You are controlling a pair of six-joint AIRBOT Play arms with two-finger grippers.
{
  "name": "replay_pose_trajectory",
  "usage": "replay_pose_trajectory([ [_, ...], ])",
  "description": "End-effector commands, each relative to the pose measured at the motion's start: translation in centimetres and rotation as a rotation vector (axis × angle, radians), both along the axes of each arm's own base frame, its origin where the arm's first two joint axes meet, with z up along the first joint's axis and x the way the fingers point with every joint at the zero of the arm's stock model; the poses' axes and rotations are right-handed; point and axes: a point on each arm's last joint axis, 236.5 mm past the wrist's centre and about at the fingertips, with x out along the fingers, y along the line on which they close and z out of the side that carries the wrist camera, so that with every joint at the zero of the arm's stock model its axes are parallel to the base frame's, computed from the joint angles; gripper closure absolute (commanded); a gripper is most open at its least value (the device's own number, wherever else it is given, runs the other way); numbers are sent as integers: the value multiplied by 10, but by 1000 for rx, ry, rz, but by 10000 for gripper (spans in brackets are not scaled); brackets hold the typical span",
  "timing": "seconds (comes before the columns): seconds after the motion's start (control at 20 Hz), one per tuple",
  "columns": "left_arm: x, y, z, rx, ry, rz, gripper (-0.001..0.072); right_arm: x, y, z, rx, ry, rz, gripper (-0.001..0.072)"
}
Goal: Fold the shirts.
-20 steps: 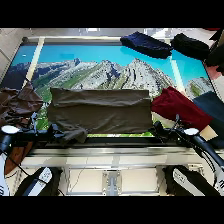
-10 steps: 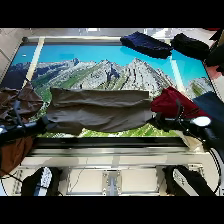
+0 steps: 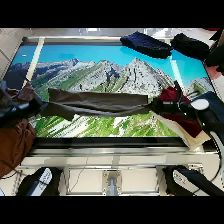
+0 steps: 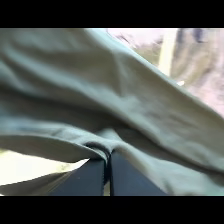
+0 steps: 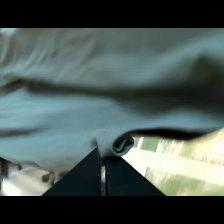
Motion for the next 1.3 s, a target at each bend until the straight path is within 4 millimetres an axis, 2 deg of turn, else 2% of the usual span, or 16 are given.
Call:
replay_pose_trajectory([
  [0.0, 64, 16, -32, 150, 68, -86, 696, 59, -10, -8, -56, -35, -37, 696],
  [0.15, 107, 21, -57, 202, 119, -147, 696, 99, -14, -23, -53, -11, -57, 696],
  [0.3, 133, 20, -85, 290, 152, -209, 696, 122, -17, -50, -53, 29, -67, 696],
  [0.45, 139, 25, -109, 419, 176, -265, 696, 129, -20, -78, -65, 69, -93, 696],
  [0.6, 147, 23, -114, 443, 160, -264, 695, 127, -18, -94, -80, 96, -82, 695],
  [0.7, 158, 22, -106, 431, 111, -226, 689, 129, -20, -91, -81, 89, -79, 692],
  [0.75, 164, 20, -96, 416, 74, -202, 662, 131, -19, -85, -76, 82, -70, 646],
  [0.8, 170, 19, -84, 404, 36, -181, 522, 132, -18, -76, -72, 72, -56, 530],
  [0.85, 173, 18, -69, 398, -1, -165, 257, 133, -21, -66, -84, 57, -32, 381],
  [0.9, 174, 18, -55, 401, -29, -157, 53, 132, -26, -55, -109, 44, -3, 358],
  [1.05, 166, 15, -14, 412, -87, -157, 46, 110, -57, -41, -225, 80, 72, 356],
  [1.15, 159, 10, 7, 415, -114, -164, 47, 91, -70, -47, -217, 185, 55, 228],
  [1.25, 156, 5, 20, 416, -136, -169, 47, 83, -78, -58, -210, 235, 46, 214],
])
